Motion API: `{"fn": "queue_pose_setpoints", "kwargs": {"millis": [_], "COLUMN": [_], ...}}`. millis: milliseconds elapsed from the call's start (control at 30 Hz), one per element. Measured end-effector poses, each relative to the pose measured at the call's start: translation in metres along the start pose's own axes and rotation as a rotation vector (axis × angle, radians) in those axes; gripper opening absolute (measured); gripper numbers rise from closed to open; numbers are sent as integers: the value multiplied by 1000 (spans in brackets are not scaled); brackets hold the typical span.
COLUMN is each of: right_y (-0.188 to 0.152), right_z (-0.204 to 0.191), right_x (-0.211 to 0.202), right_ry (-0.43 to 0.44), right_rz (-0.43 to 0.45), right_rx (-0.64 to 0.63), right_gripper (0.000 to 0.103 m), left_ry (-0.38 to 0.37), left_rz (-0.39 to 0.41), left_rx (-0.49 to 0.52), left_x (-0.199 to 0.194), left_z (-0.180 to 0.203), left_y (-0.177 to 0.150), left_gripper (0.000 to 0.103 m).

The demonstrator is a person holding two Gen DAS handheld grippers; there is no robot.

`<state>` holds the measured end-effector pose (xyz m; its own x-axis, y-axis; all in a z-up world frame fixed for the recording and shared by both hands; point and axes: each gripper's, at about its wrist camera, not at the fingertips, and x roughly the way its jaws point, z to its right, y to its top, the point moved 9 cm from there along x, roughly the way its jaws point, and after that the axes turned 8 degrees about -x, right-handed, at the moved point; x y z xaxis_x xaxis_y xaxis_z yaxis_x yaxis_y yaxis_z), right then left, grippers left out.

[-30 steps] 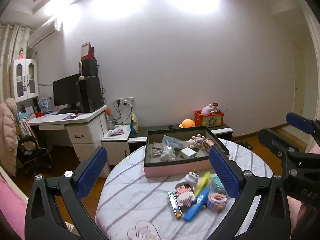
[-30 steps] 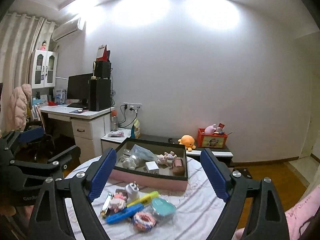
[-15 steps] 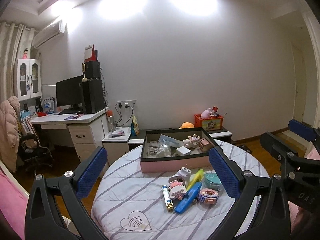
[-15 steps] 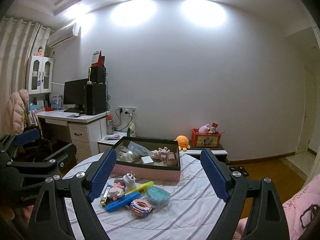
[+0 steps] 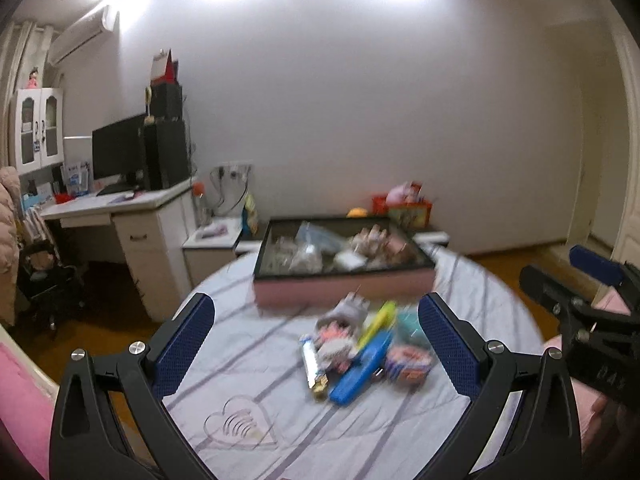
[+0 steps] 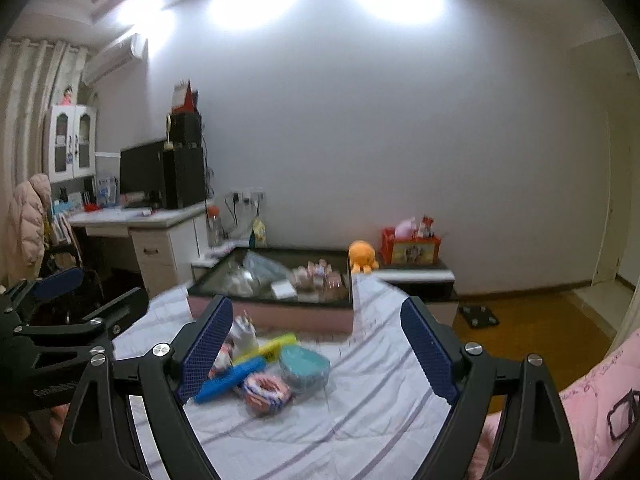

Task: Organize rigid objects
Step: 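Withdraw both tools from the box back toward the remaining items, then grasp the blue-and-gold box with the left tool while the right tool grasps the teal egg case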

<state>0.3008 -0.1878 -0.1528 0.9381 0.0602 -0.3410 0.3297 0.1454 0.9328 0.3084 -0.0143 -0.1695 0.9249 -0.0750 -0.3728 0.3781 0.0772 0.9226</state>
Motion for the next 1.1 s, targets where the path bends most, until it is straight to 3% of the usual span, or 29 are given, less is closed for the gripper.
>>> {"fn": "queue_pose_setpoints", "kwargs": {"millis": [233,300,600,867,933,1000,1100], "right_y": [-61,-72,-89,-98,-100,-100,-100], "right_z": [-5,-3,-6,-16,-16,-15,-9], "right_x": [63,81,147,173,178,179,176], "right_ry": [64,49,117,220,254,254,243], "right_rz": [-216,-264,-399,-478,-492,-492,-487], "right_rx": [38,42,49,40,51,50,46], "right_gripper": [87,87,87,87,81,61,61], "left_ry": [28,32,25,-2,-1,-6,-2], "left_rz": [-171,-203,-261,-328,-331,-342,-365], "left_rx": [-27,-27,-22,-33,-24,-19,-17], "left_x": [41,50,76,103,109,116,126], "left_z": [-21,-25,-31,-28,-25,-21,-18], "left_y": [-50,-59,-68,-77,-77,-77,-79], "left_gripper": [103,103,103,103,103,103,103]}}
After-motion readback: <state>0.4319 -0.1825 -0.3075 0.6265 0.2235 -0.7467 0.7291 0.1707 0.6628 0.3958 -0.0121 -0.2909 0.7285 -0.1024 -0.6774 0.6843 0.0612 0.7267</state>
